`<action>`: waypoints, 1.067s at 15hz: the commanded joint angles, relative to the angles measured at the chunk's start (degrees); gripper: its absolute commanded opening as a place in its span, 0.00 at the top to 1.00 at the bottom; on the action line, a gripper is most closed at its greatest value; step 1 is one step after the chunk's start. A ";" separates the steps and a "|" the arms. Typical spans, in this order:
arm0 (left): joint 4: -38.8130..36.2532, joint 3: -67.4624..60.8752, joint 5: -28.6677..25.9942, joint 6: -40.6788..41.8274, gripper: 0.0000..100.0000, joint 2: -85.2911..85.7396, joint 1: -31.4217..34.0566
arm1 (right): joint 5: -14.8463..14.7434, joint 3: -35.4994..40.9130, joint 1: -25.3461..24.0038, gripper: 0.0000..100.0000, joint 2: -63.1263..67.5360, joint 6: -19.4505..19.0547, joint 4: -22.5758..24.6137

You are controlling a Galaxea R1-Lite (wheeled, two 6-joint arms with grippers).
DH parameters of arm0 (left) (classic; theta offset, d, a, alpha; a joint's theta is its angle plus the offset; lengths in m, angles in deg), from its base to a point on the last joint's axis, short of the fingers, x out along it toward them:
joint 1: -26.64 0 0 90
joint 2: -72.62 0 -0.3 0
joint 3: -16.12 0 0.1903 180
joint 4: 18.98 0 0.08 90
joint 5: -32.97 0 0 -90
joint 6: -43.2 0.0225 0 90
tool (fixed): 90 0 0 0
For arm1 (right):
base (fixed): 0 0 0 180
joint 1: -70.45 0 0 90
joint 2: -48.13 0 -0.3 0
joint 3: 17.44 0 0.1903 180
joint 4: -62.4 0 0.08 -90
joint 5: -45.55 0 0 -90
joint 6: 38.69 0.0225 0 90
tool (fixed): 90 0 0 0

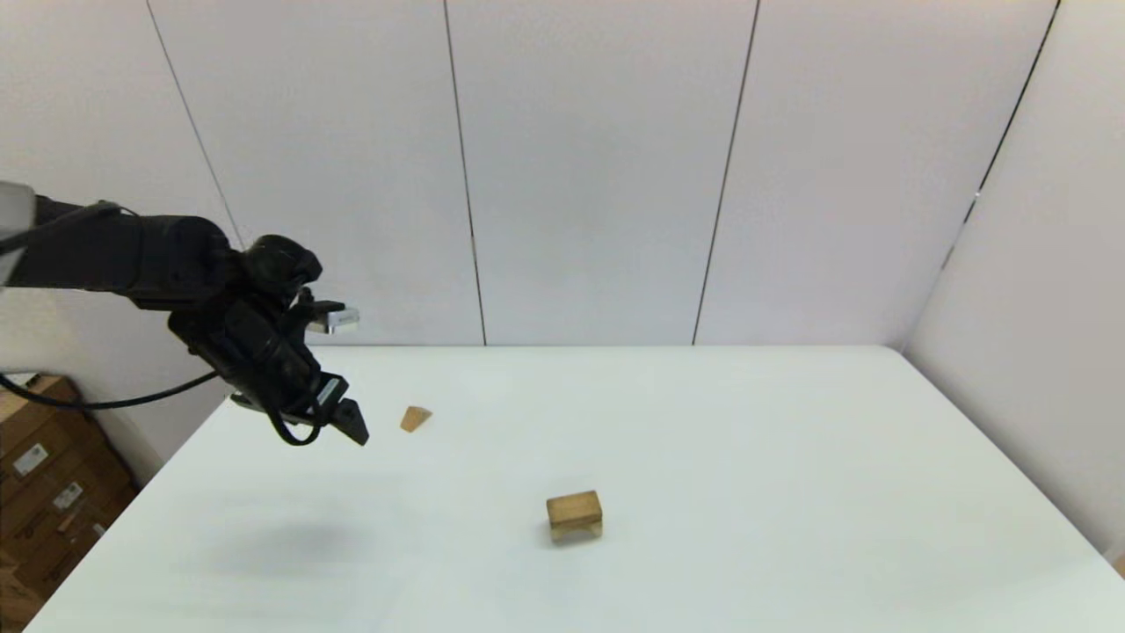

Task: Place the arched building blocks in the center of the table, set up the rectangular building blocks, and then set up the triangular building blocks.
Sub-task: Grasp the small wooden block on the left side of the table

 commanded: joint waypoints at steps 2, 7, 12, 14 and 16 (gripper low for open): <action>3.77 11.61 -0.14 1.80 0.00 -11.88 -0.59 | 0.04 0.00 -0.05 0.00 -0.01 -0.13 0.02; 3.59 18.46 -4.71 1.45 0.00 -17.59 -0.86 | 0.04 0.00 -0.05 0.00 -0.01 -0.04 0.02; 3.33 23.56 -4.45 1.53 0.00 -21.81 -1.38 | 0.04 0.00 0.04 0.00 -0.01 -0.04 0.02; 1.83 23.82 -4.27 1.71 0.00 -23.39 -1.38 | 0.04 0.00 0.04 0.00 -0.01 -0.04 0.02; -0.27 23.82 -4.27 1.36 0.00 -24.45 -1.29 | 0.04 0.00 0.04 0.00 -0.01 -0.13 0.02</action>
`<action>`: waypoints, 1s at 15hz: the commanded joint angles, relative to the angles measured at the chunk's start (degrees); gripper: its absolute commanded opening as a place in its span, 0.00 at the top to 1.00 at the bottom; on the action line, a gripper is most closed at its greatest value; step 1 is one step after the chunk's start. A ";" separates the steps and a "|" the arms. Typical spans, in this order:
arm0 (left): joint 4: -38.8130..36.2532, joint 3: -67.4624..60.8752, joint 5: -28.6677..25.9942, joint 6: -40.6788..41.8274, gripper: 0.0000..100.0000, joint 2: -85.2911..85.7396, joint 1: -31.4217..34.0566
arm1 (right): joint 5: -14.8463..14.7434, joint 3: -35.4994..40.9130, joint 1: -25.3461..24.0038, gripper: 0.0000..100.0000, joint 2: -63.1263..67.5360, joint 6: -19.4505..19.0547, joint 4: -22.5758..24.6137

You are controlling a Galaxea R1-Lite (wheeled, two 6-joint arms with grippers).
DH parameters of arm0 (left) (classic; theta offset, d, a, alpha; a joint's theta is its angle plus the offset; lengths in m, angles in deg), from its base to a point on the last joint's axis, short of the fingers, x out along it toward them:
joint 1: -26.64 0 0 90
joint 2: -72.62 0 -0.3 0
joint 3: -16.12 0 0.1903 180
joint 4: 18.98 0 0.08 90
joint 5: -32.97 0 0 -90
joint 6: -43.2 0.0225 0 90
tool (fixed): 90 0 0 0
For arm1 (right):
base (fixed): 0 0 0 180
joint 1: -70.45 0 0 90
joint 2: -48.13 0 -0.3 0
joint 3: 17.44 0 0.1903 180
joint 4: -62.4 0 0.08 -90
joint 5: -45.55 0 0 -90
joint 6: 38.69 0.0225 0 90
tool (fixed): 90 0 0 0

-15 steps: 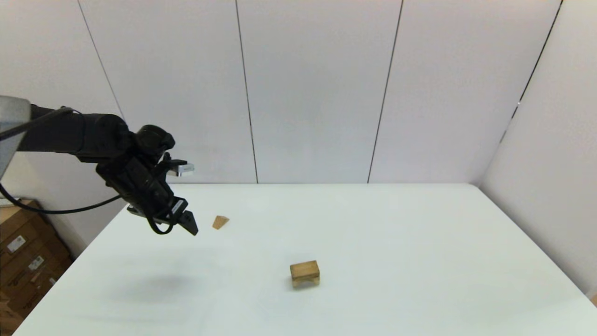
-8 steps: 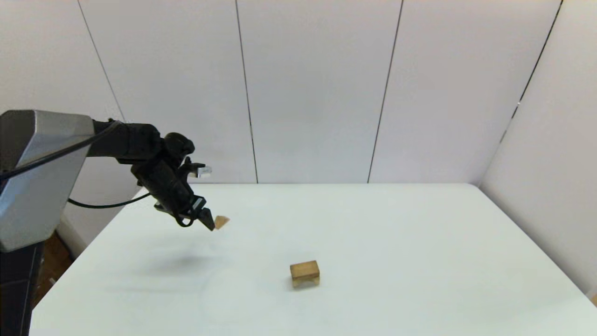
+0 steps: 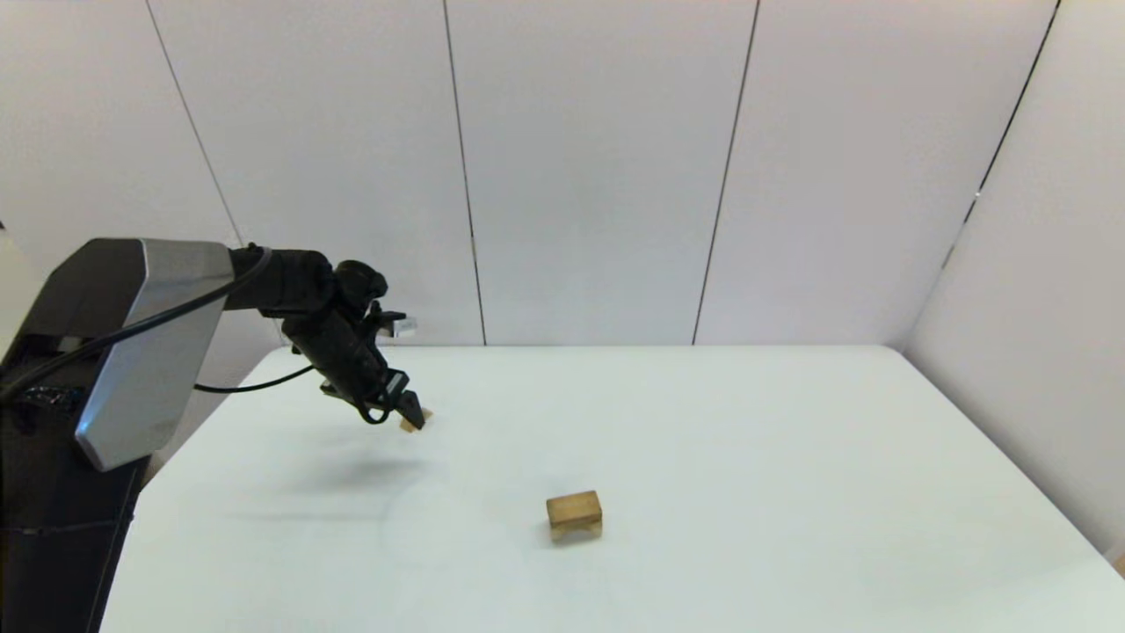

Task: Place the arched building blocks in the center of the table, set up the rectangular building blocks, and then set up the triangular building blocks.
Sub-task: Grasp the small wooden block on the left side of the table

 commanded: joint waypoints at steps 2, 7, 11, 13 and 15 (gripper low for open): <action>-3.58 0.28 0.01 -0.28 0.00 -3.00 0.05 | 0.04 0.00 0.04 0.00 -0.01 -0.03 0.02; -6.74 0.28 0.10 -0.45 0.00 -3.79 0.05 | 0.04 0.00 0.04 0.00 -0.01 -0.03 0.02; -10.26 0.28 0.89 -3.27 0.00 -4.76 0.05 | 0.04 0.00 0.04 0.00 -0.01 -0.03 0.02; -11.31 0.28 0.89 -3.27 0.00 -5.55 0.05 | 0.04 0.00 0.04 0.00 -0.01 -0.03 0.02; -11.14 0.28 1.68 -3.18 0.00 -5.46 0.13 | 0.04 0.00 0.04 0.00 -0.01 -0.03 0.02</action>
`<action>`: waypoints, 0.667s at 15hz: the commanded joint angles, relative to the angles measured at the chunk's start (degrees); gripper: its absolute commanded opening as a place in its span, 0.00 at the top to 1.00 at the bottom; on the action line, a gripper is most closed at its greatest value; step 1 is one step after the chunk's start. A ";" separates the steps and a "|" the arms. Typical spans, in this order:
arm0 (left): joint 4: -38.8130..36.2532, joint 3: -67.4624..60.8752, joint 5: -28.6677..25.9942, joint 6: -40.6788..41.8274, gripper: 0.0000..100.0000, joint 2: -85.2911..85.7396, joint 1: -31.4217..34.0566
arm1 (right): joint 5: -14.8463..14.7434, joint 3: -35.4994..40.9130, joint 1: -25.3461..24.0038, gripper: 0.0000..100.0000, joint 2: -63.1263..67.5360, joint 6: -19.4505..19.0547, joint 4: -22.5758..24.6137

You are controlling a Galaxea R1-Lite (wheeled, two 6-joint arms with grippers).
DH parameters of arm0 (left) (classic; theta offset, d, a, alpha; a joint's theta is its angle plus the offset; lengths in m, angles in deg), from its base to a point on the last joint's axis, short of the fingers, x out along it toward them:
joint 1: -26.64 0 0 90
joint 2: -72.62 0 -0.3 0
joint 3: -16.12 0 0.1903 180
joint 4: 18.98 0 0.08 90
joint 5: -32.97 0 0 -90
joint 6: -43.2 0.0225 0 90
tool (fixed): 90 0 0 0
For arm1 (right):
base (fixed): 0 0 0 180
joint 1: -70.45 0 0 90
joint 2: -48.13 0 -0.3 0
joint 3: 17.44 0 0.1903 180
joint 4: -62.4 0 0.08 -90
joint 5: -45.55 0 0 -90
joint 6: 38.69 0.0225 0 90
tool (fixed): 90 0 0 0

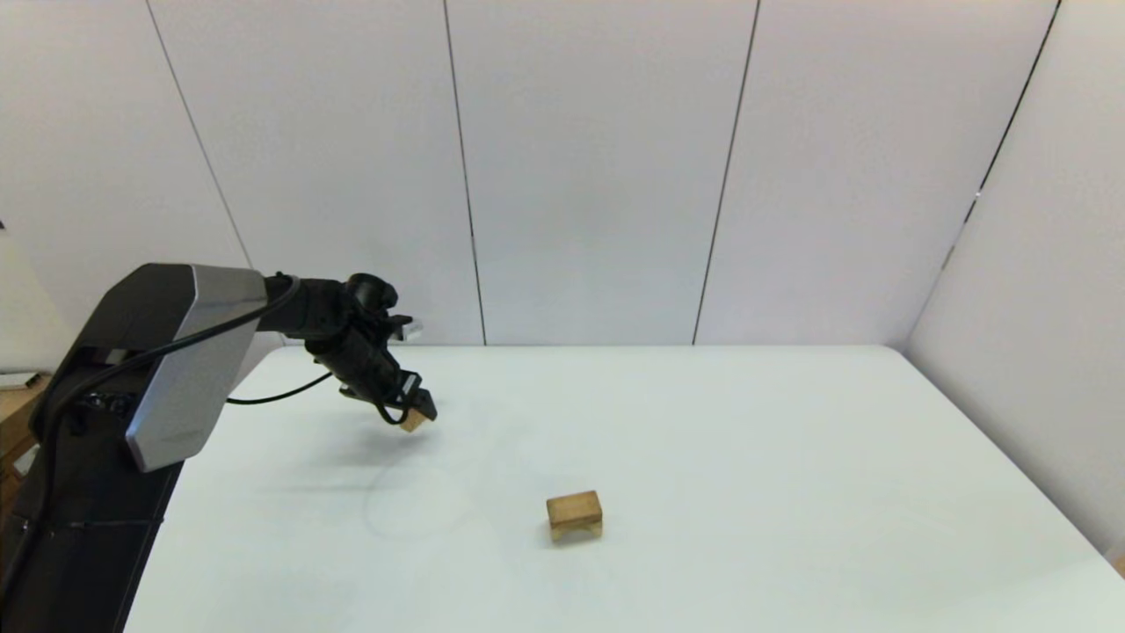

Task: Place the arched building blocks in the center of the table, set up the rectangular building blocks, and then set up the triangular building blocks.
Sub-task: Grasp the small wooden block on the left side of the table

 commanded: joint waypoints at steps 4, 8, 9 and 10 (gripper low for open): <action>0.24 0.00 0.77 0.40 0.00 0.05 0.09 | 0.04 0.00 0.01 0.00 -0.01 -0.04 0.02; -0.02 0.00 0.95 0.49 0.00 -0.04 0.00 | 0.04 0.00 -0.07 0.00 -0.01 -0.04 0.02; -0.20 0.00 1.03 0.40 0.00 -0.21 0.00 | 0.04 0.00 0.01 0.00 -0.01 -0.04 0.02; -0.46 0.00 1.03 0.31 0.00 -0.39 0.00 | 0.04 0.00 0.01 0.00 -0.01 -0.04 0.02</action>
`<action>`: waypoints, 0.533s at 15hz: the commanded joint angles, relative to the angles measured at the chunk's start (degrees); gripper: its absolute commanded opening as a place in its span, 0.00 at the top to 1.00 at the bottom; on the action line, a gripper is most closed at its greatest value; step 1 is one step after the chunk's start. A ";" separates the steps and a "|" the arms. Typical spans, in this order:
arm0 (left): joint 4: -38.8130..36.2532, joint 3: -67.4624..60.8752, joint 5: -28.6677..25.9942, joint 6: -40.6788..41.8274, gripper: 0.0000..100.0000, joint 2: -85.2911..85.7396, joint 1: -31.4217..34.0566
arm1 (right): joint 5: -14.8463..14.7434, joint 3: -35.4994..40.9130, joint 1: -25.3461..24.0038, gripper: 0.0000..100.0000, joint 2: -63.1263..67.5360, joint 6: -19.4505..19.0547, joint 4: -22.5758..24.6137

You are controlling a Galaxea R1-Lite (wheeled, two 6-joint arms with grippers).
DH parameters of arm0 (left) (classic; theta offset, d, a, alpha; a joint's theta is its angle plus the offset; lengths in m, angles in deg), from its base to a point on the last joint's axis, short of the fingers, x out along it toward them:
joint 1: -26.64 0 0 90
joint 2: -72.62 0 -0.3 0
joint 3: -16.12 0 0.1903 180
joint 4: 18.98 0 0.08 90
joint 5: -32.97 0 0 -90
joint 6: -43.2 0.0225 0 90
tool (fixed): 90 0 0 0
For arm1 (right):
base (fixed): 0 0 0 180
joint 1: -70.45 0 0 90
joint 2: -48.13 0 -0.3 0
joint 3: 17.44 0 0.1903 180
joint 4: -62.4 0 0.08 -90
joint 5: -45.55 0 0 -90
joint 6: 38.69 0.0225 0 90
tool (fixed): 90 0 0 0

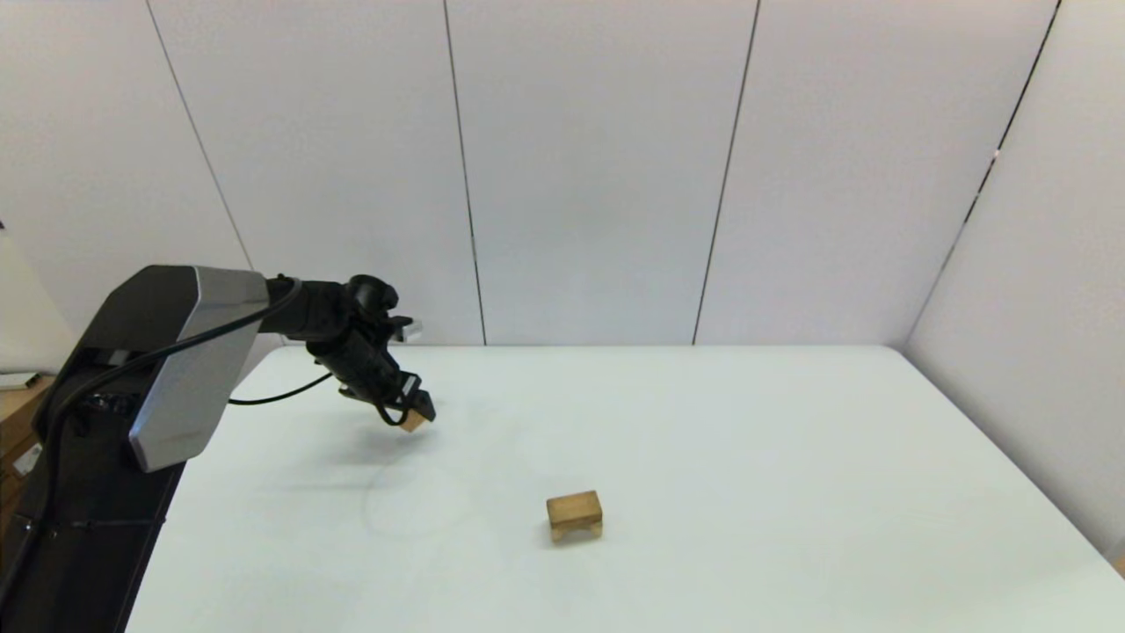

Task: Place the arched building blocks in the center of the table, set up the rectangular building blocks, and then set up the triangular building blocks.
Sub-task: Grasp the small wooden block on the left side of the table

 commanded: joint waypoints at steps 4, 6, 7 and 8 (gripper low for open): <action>-0.44 0.00 0.09 -0.08 0.00 -0.72 0.00 | 0.04 0.00 0.04 0.00 -0.01 -0.04 0.04; -1.23 0.00 0.09 -0.08 0.00 -1.16 0.00 | 0.04 0.00 0.04 0.00 -0.01 -0.04 0.04; -1.67 0.00 0.09 -0.08 0.00 -1.42 0.00 | 0.04 0.00 0.04 0.00 -0.01 -0.13 0.04; -1.85 0.00 0.09 -0.08 0.00 -1.51 0.00 | 0.04 0.00 0.04 0.00 -0.01 -0.04 0.04</action>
